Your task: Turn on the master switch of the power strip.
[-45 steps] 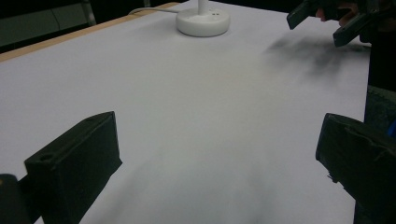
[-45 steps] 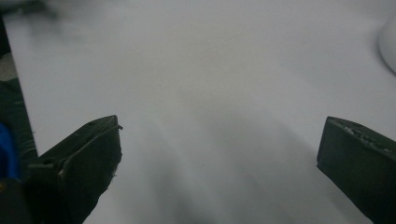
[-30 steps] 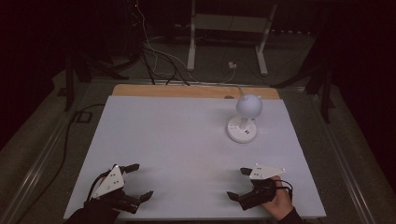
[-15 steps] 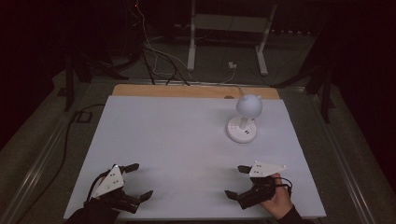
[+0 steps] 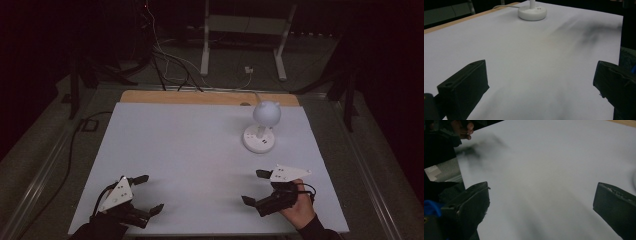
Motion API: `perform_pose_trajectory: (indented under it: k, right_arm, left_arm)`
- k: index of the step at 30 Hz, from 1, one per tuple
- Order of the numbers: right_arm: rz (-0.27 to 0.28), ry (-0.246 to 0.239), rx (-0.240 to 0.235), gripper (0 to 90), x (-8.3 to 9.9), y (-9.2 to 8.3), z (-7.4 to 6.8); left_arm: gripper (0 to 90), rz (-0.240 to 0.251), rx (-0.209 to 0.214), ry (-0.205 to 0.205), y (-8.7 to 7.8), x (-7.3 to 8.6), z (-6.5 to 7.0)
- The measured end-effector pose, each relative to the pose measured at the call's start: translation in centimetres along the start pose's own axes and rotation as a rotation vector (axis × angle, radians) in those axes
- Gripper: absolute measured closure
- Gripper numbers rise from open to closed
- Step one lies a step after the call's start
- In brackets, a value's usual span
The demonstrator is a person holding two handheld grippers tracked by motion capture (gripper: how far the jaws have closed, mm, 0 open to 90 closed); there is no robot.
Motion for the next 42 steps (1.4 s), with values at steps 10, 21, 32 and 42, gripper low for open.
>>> perform_pose_trajectory:
  k: [10, 21, 32, 42]
  right_arm:
    - [0.011, 0.001, 0.007, 0.4, -1.6, -0.2, 0.7]
    - [0.028, 0.012, 0.039, 0.4, -2.9, -0.1, 1.6]
    - [0.062, -0.019, 0.072, 0.5, -4.6, -0.4, 2.6]
    - [0.075, -0.021, 0.106, 0.5, -5.5, -0.8, 3.9]
  left_arm:
    - [0.2, 0.001, 0.002, -0.002, 0.0, 0.0, 0.0]
    - [0.2, 0.005, 0.002, -0.010, 0.0, 0.0, 0.0]
    - [0.2, 0.005, 0.001, -0.011, 0.0, 0.0, 0.0]
    - [0.2, 0.003, -0.002, -0.013, 0.0, 0.0, 0.0]
Point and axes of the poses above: each handheld gripper's, and its own axes: y roughly forward along the jaws, x roughly out of its underside, z roughly to its right, the point moved 2 cm from there along y, roughly forward along the jaws, and after that the axes turned 13 degrees about z, right-handed, at the moved point
